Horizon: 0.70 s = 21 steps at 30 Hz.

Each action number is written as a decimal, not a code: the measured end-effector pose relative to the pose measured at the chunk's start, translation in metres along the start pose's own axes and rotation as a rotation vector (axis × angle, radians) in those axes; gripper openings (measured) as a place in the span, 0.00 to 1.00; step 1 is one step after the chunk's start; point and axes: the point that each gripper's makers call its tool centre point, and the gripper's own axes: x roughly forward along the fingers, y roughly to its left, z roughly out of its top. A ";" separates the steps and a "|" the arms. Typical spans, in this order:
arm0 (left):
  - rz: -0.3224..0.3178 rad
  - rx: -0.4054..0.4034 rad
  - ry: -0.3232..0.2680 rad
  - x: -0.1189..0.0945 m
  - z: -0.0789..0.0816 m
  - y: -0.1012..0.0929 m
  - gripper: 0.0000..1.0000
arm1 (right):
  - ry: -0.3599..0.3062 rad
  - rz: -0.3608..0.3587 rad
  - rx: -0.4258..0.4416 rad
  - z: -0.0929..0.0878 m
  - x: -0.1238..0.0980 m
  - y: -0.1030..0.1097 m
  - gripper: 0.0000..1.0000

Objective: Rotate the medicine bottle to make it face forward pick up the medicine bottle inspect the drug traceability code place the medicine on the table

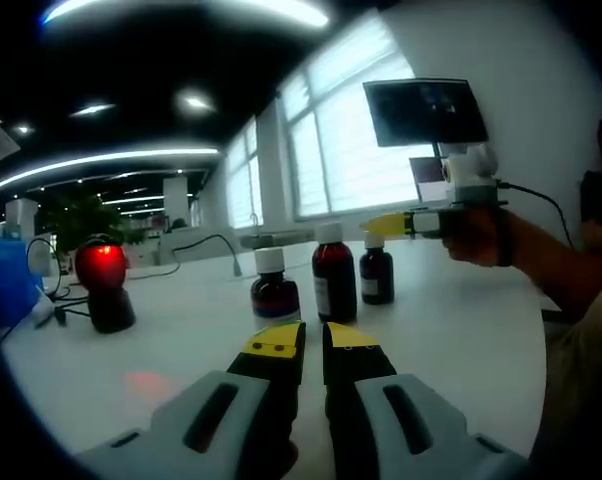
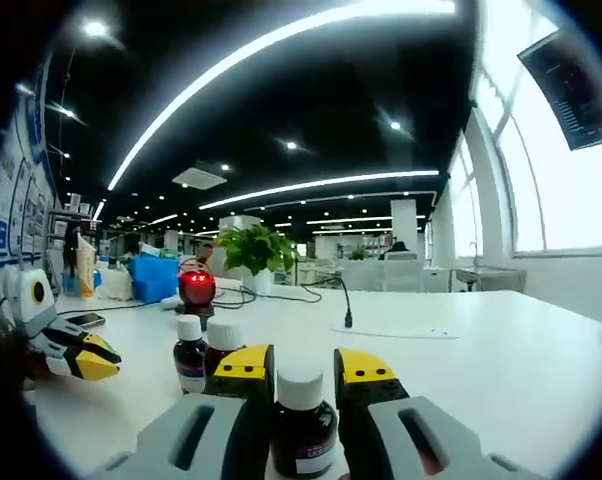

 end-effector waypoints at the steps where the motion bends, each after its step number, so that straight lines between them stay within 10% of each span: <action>1: 0.000 0.002 0.001 0.000 0.000 0.000 0.00 | 0.001 0.020 0.013 -0.001 0.000 0.001 0.20; 21: 0.003 -0.001 0.004 0.000 0.000 -0.001 0.00 | 0.062 0.147 -0.032 -0.010 0.005 0.010 0.16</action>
